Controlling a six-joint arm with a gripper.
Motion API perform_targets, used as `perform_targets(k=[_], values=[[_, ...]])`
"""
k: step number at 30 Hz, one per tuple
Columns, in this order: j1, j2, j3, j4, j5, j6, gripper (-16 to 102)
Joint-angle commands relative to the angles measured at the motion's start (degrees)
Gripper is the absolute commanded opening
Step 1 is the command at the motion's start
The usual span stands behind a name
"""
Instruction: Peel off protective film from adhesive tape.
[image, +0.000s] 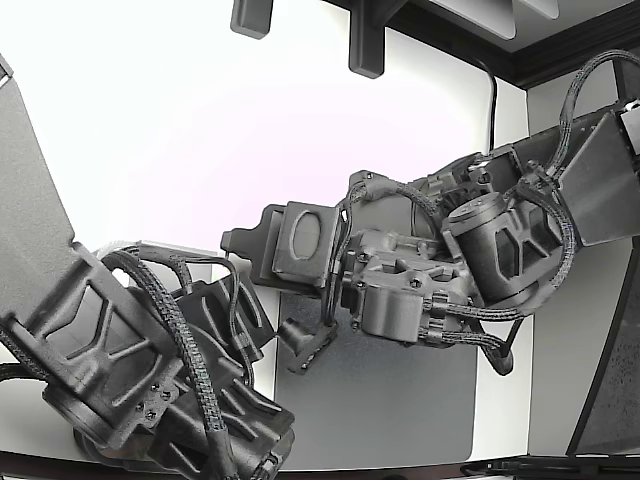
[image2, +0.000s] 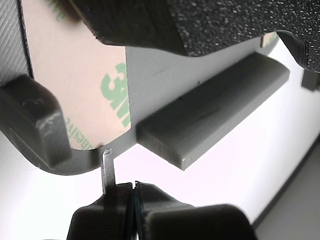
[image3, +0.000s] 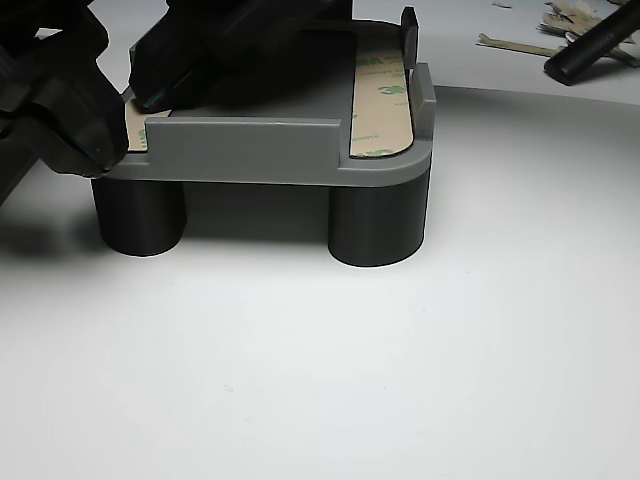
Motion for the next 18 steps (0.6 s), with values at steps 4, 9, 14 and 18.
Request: perform_targets(k=[4,9,14,18], values=[[-0.35,0.62,-1.67,-0.18,0.35,0.26,-11],[-0.35,0.35,-1.58,-0.18,0.44,0.44,-11],[-0.35,-0.09,-1.76,-0.26,0.62,0.53,-11],[-0.26,-0.09,-1.85,-0.35,0.62,0.62,-11]])
